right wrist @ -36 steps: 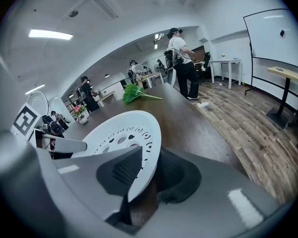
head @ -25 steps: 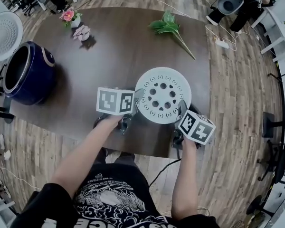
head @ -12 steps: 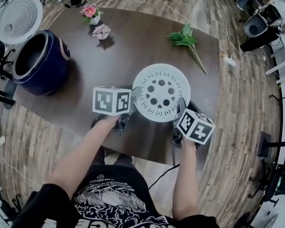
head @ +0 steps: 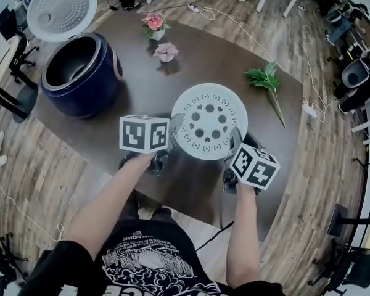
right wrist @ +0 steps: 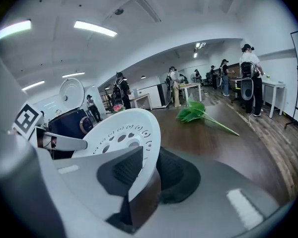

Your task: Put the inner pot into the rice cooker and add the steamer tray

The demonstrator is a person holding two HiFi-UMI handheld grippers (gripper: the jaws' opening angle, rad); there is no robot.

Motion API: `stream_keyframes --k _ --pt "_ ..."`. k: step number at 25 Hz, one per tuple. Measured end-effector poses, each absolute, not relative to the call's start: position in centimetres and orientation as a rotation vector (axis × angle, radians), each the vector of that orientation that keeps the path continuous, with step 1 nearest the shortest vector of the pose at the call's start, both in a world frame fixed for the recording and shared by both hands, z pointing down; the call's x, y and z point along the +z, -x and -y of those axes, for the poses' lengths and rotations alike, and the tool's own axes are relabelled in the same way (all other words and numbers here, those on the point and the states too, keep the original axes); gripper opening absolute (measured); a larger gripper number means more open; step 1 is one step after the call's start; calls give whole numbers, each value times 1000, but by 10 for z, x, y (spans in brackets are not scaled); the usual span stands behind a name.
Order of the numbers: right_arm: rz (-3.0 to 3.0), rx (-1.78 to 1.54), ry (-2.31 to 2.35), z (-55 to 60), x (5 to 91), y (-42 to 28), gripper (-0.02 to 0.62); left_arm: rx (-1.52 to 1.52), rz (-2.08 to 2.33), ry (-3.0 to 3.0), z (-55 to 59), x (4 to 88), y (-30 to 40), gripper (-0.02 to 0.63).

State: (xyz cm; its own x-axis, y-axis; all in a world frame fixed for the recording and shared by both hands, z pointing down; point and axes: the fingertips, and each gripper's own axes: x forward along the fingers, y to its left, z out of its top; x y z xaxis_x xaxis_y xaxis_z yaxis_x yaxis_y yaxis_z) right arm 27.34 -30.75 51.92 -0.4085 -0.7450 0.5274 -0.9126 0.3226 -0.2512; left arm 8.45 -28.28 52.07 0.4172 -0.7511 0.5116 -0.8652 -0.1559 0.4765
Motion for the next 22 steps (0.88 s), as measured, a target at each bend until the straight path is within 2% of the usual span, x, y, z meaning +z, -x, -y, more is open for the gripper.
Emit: stream_keyframes --k 22 --pt "2536 543 -1188 339 427 -83 89 -10 1663 -1863 267 433 93 87"
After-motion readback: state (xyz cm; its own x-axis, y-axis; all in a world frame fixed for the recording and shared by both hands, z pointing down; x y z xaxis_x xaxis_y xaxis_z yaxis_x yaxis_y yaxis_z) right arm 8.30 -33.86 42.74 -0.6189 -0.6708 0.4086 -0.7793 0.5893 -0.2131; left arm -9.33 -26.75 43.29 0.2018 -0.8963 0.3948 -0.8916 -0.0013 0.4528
